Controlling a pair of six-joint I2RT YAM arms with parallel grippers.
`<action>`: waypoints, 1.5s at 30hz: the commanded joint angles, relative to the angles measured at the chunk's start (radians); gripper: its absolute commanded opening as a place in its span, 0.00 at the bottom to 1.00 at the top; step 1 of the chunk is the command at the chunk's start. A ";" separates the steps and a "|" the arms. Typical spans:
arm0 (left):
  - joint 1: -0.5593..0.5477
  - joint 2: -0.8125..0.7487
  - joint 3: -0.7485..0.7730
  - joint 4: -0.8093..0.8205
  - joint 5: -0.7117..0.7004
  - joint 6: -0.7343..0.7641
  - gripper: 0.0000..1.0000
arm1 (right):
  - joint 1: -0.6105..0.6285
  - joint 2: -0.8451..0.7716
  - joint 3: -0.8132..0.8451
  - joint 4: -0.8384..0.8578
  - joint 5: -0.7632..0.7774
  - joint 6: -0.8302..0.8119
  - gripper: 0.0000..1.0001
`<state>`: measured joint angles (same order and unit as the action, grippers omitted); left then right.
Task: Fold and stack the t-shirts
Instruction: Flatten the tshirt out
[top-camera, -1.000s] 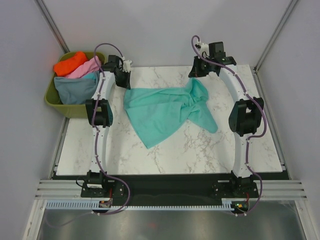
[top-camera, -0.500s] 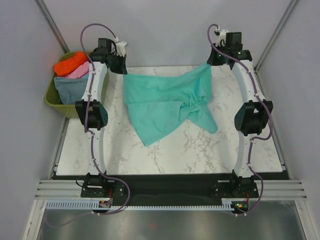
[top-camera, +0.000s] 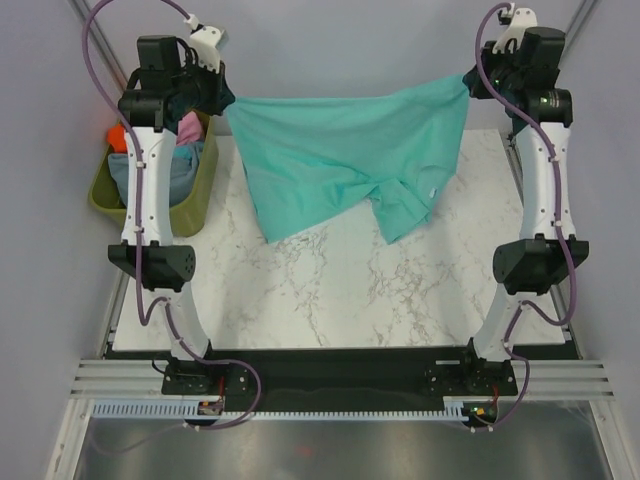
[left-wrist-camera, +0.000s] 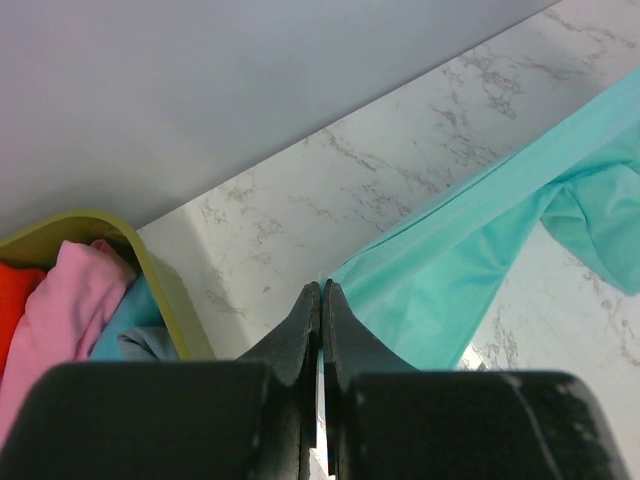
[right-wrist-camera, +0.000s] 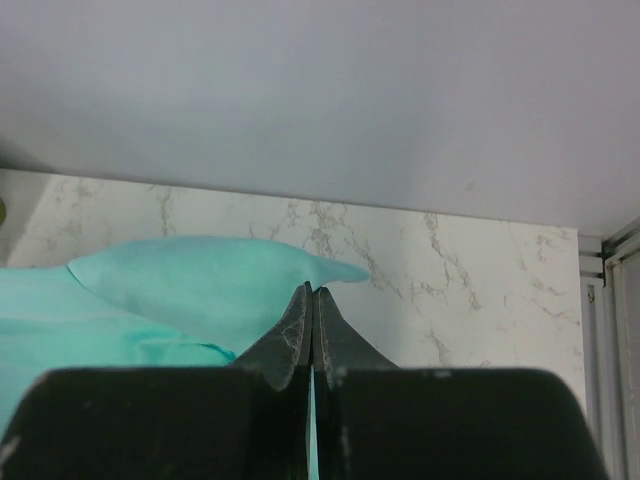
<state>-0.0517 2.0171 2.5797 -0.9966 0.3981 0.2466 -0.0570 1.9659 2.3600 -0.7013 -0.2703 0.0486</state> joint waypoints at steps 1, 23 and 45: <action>0.006 -0.130 -0.073 0.018 0.044 -0.018 0.02 | -0.012 -0.125 0.015 0.042 -0.024 0.033 0.00; 0.007 -0.860 -0.448 0.151 0.203 -0.150 0.02 | -0.012 -0.992 -0.240 -0.069 0.192 -0.041 0.00; 0.007 -0.795 -1.029 0.197 0.165 0.089 0.02 | -0.012 -0.912 -0.815 0.206 0.000 -0.052 0.00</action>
<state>-0.0498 1.1728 1.6310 -0.8490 0.5793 0.2462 -0.0658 0.9897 1.6043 -0.6090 -0.2081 -0.0174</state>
